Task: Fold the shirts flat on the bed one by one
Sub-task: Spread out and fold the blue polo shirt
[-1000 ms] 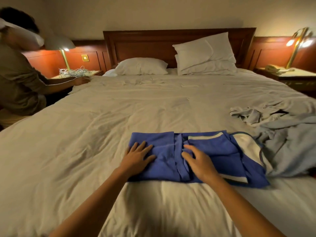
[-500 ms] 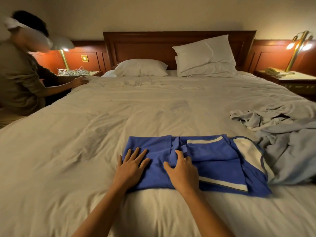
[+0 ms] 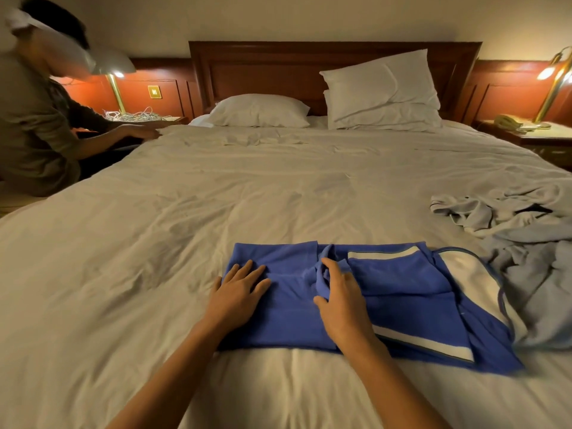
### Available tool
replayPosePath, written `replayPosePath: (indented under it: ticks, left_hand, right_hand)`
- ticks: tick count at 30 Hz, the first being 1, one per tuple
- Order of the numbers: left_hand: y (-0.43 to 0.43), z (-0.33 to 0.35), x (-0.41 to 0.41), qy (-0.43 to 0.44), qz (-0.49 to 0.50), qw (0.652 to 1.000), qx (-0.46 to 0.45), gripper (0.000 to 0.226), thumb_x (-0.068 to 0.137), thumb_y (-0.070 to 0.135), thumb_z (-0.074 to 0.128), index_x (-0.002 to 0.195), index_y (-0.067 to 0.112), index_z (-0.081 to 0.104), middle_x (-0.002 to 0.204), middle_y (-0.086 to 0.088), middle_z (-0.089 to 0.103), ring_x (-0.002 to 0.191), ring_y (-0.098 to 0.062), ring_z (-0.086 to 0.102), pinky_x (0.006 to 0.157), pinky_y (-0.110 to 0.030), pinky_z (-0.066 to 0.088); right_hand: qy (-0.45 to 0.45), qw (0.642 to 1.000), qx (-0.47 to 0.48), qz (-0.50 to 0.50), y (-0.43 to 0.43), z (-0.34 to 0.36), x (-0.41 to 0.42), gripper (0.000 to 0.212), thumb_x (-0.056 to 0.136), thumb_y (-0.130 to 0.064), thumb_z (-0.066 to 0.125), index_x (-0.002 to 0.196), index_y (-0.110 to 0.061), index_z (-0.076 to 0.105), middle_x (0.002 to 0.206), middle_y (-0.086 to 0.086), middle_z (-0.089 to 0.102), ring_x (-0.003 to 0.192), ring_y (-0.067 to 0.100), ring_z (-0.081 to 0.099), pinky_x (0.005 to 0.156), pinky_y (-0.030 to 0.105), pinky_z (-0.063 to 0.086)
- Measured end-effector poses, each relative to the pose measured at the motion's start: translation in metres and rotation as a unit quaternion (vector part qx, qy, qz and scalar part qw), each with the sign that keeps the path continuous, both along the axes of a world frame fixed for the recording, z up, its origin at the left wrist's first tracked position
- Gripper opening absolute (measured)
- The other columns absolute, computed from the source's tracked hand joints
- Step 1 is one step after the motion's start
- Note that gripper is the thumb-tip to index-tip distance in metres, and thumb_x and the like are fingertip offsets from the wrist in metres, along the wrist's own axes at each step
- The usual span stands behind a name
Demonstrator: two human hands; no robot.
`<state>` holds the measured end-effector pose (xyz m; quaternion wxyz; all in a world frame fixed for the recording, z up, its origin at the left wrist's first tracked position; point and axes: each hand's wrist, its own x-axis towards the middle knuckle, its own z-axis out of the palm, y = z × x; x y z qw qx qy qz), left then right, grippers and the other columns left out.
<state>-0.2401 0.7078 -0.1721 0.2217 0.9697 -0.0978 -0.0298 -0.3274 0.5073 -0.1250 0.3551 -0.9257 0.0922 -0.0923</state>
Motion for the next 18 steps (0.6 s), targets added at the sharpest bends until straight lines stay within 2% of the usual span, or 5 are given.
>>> replayPosePath:
  ticks: [3,6,10,15,18]
  left_hand:
    - [0.002,0.003,0.010,-0.001,-0.016,1.000,0.018,0.056,0.101,0.062,0.029,0.153,0.044,0.028,0.166,0.011,0.014,0.154,-0.015,0.008,0.123,-0.048,0.008]
    - [0.009,0.010,0.028,-0.028,-0.018,0.999,0.015,0.053,0.101,0.058,0.036,0.150,0.040,0.037,0.163,0.007,0.024,0.149,-0.020,0.022,0.121,-0.045,0.017]
    - [0.019,0.022,0.063,-0.061,0.006,0.998,-0.014,0.048,0.097,0.055,0.049,0.142,0.039,0.047,0.149,0.004,0.042,0.136,-0.025,0.034,0.108,-0.044,0.029]
    - [0.020,0.030,0.099,-0.008,0.002,1.000,0.017,0.034,0.095,0.054,0.055,0.121,0.032,0.063,0.131,-0.002,0.053,0.125,-0.029,0.041,0.101,-0.043,0.035]
    - [0.021,0.031,0.112,-0.014,-0.020,1.000,0.008,0.025,0.094,0.050,0.059,0.106,0.028,0.065,0.117,-0.002,0.056,0.118,-0.029,0.045,0.096,-0.043,0.038]
  right_hand:
    - [0.024,0.993,-0.113,0.025,-0.009,0.011,-0.005,0.051,0.097,-0.022,0.062,0.143,-0.027,0.041,0.136,0.003,0.048,0.116,0.021,0.057,0.078,0.025,0.049]
    - [0.019,0.975,-0.222,-0.006,-0.024,0.032,0.000,0.036,0.097,-0.047,0.053,0.128,-0.028,0.051,0.120,-0.004,0.060,0.104,0.019,0.062,0.059,0.022,0.038]
    - [0.014,0.976,-0.214,-0.038,-0.040,0.047,0.040,0.045,0.095,-0.055,0.049,0.129,-0.027,0.053,0.125,0.003,0.054,0.110,0.028,0.057,0.081,0.038,0.050]
    - [0.097,0.981,-0.167,0.032,-0.028,0.014,0.104,0.053,0.098,-0.060,0.041,0.135,-0.025,0.053,0.136,0.004,0.049,0.126,0.031,0.043,0.105,0.047,0.037]
    - [0.107,0.978,-0.175,0.024,-0.024,-0.011,0.122,0.050,0.096,-0.065,0.042,0.119,-0.025,0.059,0.128,0.002,0.048,0.123,0.031,0.040,0.104,0.048,0.033]
